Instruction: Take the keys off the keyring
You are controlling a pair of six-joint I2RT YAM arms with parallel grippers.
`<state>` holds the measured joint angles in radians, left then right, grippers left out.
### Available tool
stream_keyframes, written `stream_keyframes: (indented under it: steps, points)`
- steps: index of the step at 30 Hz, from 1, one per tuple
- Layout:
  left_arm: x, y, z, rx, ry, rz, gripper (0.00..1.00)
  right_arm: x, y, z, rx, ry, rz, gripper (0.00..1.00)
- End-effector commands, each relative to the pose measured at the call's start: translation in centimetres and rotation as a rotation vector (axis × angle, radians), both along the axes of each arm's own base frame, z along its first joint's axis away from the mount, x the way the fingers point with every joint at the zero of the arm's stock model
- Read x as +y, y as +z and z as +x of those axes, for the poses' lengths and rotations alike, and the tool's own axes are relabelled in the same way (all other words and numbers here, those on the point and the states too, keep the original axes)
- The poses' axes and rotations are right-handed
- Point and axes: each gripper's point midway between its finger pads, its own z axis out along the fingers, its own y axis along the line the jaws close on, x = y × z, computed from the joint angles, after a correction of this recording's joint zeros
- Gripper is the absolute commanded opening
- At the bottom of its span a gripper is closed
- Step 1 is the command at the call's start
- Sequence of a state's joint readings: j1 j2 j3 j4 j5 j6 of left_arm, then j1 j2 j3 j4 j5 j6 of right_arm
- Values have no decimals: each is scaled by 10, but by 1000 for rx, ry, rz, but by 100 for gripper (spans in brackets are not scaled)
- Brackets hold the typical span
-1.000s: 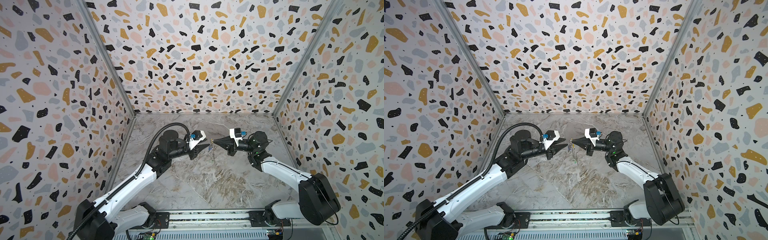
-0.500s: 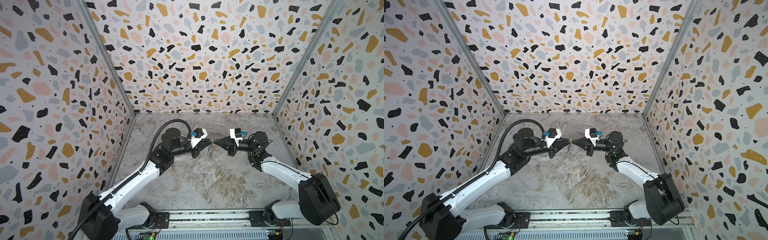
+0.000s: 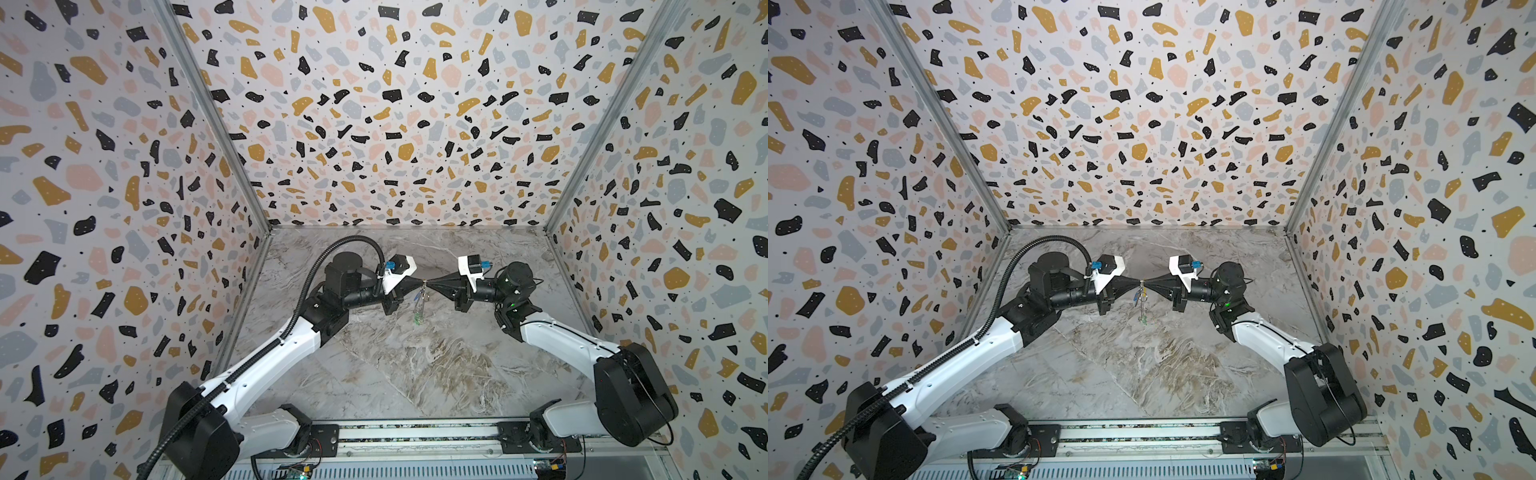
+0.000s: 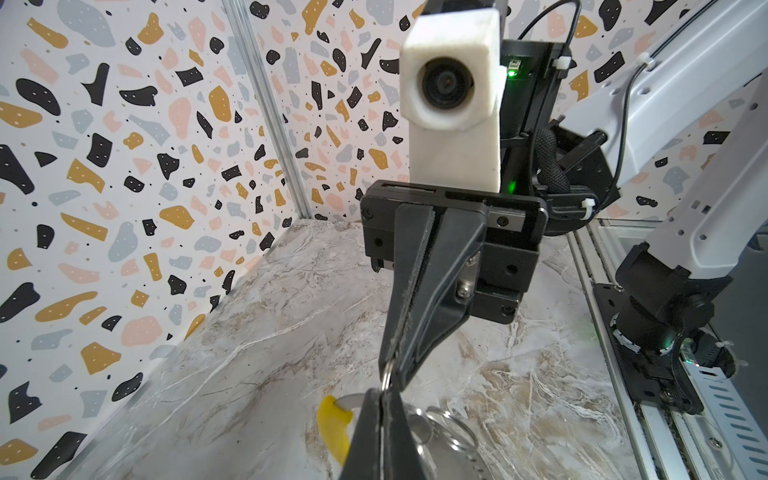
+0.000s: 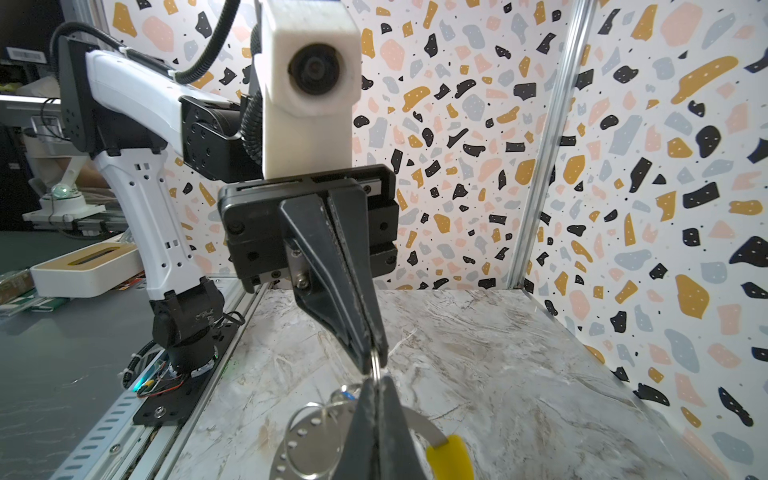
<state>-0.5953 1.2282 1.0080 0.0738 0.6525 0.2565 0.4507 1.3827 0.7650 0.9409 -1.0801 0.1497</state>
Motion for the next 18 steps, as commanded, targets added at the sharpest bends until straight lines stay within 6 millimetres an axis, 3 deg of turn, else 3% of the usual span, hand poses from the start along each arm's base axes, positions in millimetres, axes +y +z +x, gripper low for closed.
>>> stream_keyframes:
  steps: [1, 7, 18]
  points:
    - [-2, 15, 1, -64, -21, 47, 0, -6, 22, 0, -84, -23, 12, 23]
    - [0, 2, 7, -37, -42, 240, 0, -19, 10, 14, -145, -124, -144, 26]
    - [-9, -3, 8, -90, -77, 443, 0, -15, 4, 7, -115, -62, -200, 21]
